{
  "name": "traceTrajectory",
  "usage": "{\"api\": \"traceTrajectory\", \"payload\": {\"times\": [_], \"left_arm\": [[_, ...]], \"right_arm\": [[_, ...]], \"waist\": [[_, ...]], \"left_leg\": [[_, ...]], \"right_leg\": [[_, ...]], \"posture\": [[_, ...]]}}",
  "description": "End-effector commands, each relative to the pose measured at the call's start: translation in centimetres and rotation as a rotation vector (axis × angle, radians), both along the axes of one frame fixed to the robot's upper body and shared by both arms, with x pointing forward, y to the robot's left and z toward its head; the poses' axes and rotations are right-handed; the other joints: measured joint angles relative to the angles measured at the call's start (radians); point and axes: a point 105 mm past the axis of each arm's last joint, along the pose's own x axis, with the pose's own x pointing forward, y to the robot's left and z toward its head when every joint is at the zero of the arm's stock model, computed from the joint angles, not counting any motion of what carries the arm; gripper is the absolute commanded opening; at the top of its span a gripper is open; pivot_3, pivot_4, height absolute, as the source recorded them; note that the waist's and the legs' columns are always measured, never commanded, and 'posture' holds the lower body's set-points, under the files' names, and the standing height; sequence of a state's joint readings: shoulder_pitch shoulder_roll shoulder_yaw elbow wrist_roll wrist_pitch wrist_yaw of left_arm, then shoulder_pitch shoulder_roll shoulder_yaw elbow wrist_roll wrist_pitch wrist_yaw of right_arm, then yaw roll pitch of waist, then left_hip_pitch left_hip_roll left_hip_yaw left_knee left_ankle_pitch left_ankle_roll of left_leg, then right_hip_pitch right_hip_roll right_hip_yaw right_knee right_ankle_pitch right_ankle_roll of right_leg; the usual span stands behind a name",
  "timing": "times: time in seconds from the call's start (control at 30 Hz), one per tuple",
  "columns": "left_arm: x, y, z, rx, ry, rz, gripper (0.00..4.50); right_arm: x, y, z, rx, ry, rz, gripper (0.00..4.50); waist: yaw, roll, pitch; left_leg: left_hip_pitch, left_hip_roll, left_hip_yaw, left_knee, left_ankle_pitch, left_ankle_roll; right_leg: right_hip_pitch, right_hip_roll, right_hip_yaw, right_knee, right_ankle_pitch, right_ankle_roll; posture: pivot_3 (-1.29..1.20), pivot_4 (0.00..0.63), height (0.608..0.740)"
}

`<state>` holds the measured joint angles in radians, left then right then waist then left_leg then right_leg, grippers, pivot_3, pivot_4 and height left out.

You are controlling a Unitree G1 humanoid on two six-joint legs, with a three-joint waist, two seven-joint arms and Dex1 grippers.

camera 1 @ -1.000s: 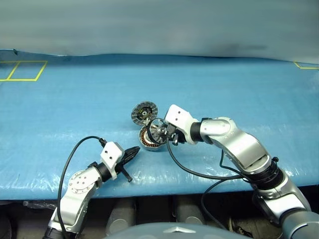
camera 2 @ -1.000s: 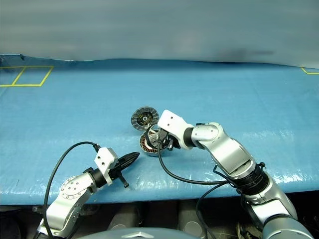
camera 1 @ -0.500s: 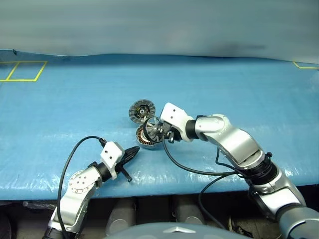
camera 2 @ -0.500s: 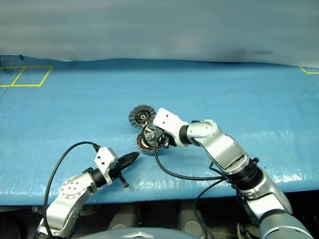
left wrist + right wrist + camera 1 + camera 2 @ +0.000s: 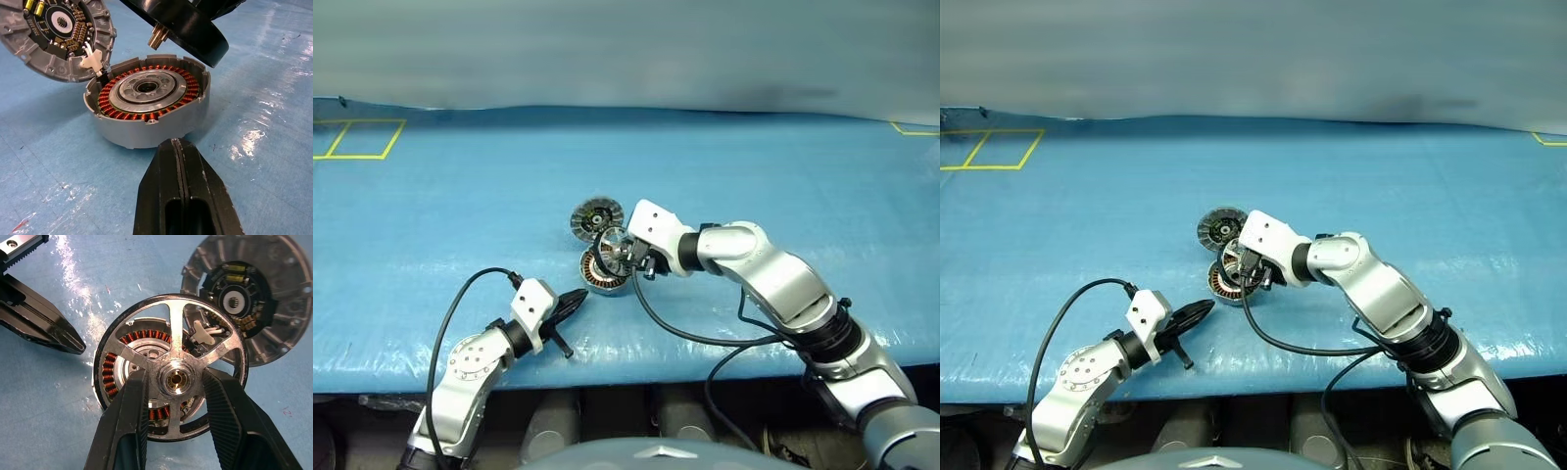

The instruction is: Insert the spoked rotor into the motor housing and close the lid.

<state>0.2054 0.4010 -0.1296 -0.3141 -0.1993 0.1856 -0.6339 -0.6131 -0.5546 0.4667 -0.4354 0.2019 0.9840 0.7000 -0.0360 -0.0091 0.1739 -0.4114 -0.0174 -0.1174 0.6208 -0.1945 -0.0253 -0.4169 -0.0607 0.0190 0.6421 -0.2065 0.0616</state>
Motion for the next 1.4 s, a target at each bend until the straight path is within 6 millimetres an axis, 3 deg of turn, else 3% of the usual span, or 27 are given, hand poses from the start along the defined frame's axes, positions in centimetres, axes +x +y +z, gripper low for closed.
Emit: {"api": "traceTrajectory", "payload": {"times": [0.03, 0.2, 0.6, 0.9, 1.4], "left_arm": [[-0.1, -0.6, 1.2, -0.016, -0.043, -0.023, 0.0], [-0.1, -0.6, 1.1, -0.018, -0.043, -0.025, 0.0], [-0.2, -0.6, 1.0, -0.02, -0.037, -0.023, 0.0], [-0.2, -0.5, 0.9, -0.017, -0.038, -0.024, 0.0], [0.0, -0.6, 0.9, -0.018, -0.044, -0.019, 0.0]], "right_arm": [[0.2, 0.1, 1.8, 0.01, -0.07, 0.015, 1.34], [0.0, 0.3, 2.1, 0.009, -0.075, 0.029, 1.34], [0.0, 1.5, 0.8, 0.049, -0.013, 0.022, 1.34], [0.1, 1.3, -0.7, 0.051, 0.04, -0.006, 1.34], [-0.3, 1.2, -1.9, -0.071, 0.062, 0.075, 1.34]], "waist": [[0.0, 0.0, 0.0], [0.0, 0.0, 0.0], [0.0, 0.0, 0.0], [0.0, 0.0, 0.0], [0.0, 0.0, 0.0]], "left_leg": [[0.0, 0.0, 0.0, 0.0, 0.0, 0.0], [0.0, 0.0, 0.0, 0.0, 0.0, 0.0], [0.0, 0.0, 0.0, 0.0, 0.0, 0.0], [0.0, 0.0, 0.0, 0.0, 0.0, 0.0], [0.0, 0.0, 0.0, 0.0, 0.0, 0.0]], "right_leg": [[0.0, 0.0, 0.0, 0.0, 0.0, 0.0], [0.0, 0.0, 0.0, 0.0, 0.0, 0.0], [0.0, 0.0, 0.0, 0.0, 0.0, 0.0], [0.0, 0.0, 0.0, 0.0, 0.0, 0.0], [0.0, 0.0, 0.0, 0.0, 0.0, 0.0]], "posture": [[0.0, 0.15, 0.74], [0.0, 0.15, 0.74], [0.0, 0.15, 0.74], [0.0, 0.15, 0.74], [0.0, 0.15, 0.74]]}}
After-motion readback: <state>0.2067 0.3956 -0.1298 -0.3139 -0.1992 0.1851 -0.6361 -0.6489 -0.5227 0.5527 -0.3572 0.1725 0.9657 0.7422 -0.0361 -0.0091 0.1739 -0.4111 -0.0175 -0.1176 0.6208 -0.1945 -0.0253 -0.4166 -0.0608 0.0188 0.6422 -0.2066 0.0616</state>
